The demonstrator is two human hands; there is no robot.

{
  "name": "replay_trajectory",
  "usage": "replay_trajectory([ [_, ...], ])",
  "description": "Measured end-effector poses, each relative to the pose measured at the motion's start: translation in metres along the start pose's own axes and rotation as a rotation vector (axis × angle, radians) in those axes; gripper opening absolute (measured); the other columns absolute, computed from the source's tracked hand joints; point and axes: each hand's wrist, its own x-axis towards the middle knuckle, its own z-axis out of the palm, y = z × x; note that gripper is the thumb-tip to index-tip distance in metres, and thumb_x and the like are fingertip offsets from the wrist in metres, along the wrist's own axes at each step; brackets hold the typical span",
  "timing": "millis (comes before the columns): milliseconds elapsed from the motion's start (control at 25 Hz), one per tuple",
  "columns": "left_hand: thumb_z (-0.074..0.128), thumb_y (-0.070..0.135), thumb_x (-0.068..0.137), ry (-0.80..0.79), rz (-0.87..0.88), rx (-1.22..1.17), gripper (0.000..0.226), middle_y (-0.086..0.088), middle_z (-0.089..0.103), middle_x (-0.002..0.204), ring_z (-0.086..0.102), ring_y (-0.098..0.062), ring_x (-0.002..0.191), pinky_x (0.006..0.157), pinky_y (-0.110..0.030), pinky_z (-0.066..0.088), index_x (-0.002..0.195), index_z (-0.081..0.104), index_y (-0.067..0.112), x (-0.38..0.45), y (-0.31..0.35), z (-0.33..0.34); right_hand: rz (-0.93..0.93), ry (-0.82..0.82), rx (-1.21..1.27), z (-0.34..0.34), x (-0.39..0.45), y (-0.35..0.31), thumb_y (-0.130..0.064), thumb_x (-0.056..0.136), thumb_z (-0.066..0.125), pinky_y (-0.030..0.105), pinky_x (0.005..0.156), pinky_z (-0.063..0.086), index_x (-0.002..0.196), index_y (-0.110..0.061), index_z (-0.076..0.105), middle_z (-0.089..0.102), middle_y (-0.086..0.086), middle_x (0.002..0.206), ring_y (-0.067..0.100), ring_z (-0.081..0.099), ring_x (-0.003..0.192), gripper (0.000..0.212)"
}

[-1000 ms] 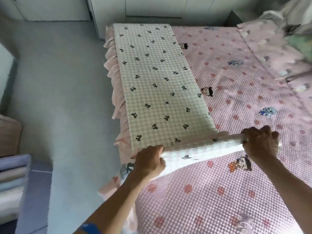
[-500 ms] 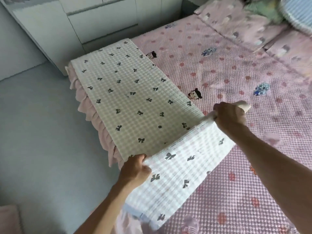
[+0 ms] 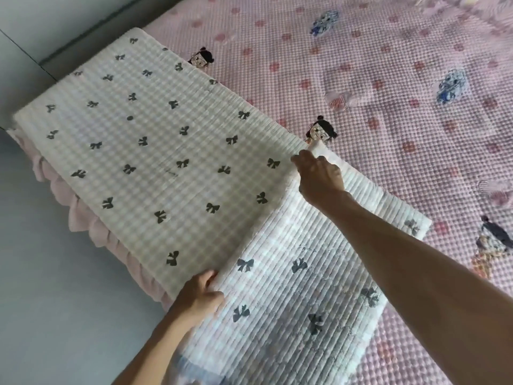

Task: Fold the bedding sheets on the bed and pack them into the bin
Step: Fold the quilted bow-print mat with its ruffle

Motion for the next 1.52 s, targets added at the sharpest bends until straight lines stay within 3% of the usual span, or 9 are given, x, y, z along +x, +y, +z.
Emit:
replay_trajectory([
  [120,0.068,0.047,0.071,-0.109,0.075,-0.010,0.041,0.004,0.066,0.100,0.060,-0.009,0.080,0.071,-0.026,0.051,0.108,0.057,0.033,0.043,0.004,-0.004,0.081,-0.086,0.085,0.056,-0.016,0.023,-0.009,0.092,0.056,0.046,0.102,0.041,0.150,-0.026,0.027,0.027,0.000,0.157,0.027,0.044,0.127,0.067],
  [320,0.071,0.041,0.084,-0.160,0.210,-0.097,0.046,0.007,0.068,0.105,0.069,-0.015,0.089,0.079,-0.033,0.059,0.125,0.055,0.028,0.086,0.041,0.010,0.163,0.028,0.236,0.112,-0.072,0.069,-0.069,0.089,0.042,0.050,0.114,0.030,0.141,-0.036,0.043,0.040,-0.006,0.152,0.021,0.037,0.138,0.061],
  [440,0.066,0.024,0.089,-0.203,0.265,-0.135,0.058,0.002,0.066,0.116,0.066,-0.024,0.076,0.067,-0.035,0.058,0.142,0.042,0.031,0.103,0.064,0.018,0.249,0.152,0.251,0.118,-0.084,0.074,-0.056,0.092,0.038,0.053,0.108,0.035,0.136,-0.032,0.046,0.041,-0.004,0.149,0.021,0.037,0.135,0.051],
  [600,0.060,0.020,0.095,-0.137,0.470,-0.138,0.056,0.019,0.049,0.141,0.054,0.007,0.114,0.099,-0.019,0.047,0.145,0.038,0.034,0.117,0.096,-0.001,0.406,0.207,0.280,0.125,-0.108,0.087,-0.038,0.091,0.046,0.051,0.107,0.036,0.142,-0.028,0.040,0.036,-0.002,0.150,0.024,0.038,0.134,0.052],
  [760,0.046,0.049,0.099,-0.018,0.142,0.246,0.066,-0.004,0.033,0.156,0.042,-0.023,0.137,0.108,-0.035,0.038,0.153,0.024,0.018,0.125,0.080,-0.004,0.427,0.127,0.292,0.135,-0.125,0.098,-0.028,0.093,0.056,0.053,0.111,0.033,0.148,-0.025,0.033,0.033,0.002,0.152,0.026,0.033,0.137,0.059],
  [1000,0.046,0.082,0.078,-0.237,0.001,0.093,0.058,0.004,0.052,0.081,0.054,-0.010,0.072,0.069,-0.017,0.042,0.096,0.055,0.028,0.093,-0.008,-0.004,0.432,0.024,0.276,0.140,-0.134,0.099,-0.033,0.088,0.055,0.058,0.108,0.032,0.142,-0.038,0.032,0.035,-0.005,0.145,0.024,0.034,0.135,0.059],
  [1160,0.048,0.075,0.081,-0.269,0.011,0.077,0.074,-0.005,0.069,0.108,0.066,-0.019,0.101,0.091,-0.025,0.050,0.127,0.057,0.018,0.081,-0.024,0.000,0.703,-0.024,0.425,0.155,-0.184,0.089,-0.039,0.083,0.067,0.060,0.089,0.047,0.141,-0.041,0.029,0.028,-0.002,0.148,0.031,0.037,0.128,0.069],
  [1400,0.047,0.068,0.086,0.319,0.185,0.287,0.066,-0.002,0.062,0.108,0.065,-0.020,0.080,0.060,-0.037,0.059,0.134,0.038,0.022,0.077,-0.009,0.023,1.169,0.133,1.326,0.157,-0.204,0.086,-0.020,0.079,0.080,0.033,0.049,0.055,0.143,-0.035,0.025,0.061,0.010,0.094,0.027,0.064,0.061,0.086],
  [1520,0.065,0.029,0.089,0.452,0.416,0.496,0.059,-0.005,0.052,0.130,0.056,-0.023,0.106,0.077,-0.039,0.054,0.141,0.037,0.028,0.068,-0.014,0.040,1.250,-0.041,1.677,0.133,-0.220,0.081,-0.018,0.075,0.077,0.029,0.046,0.055,0.134,-0.003,0.046,0.067,0.017,0.089,0.020,0.064,0.055,0.069],
])
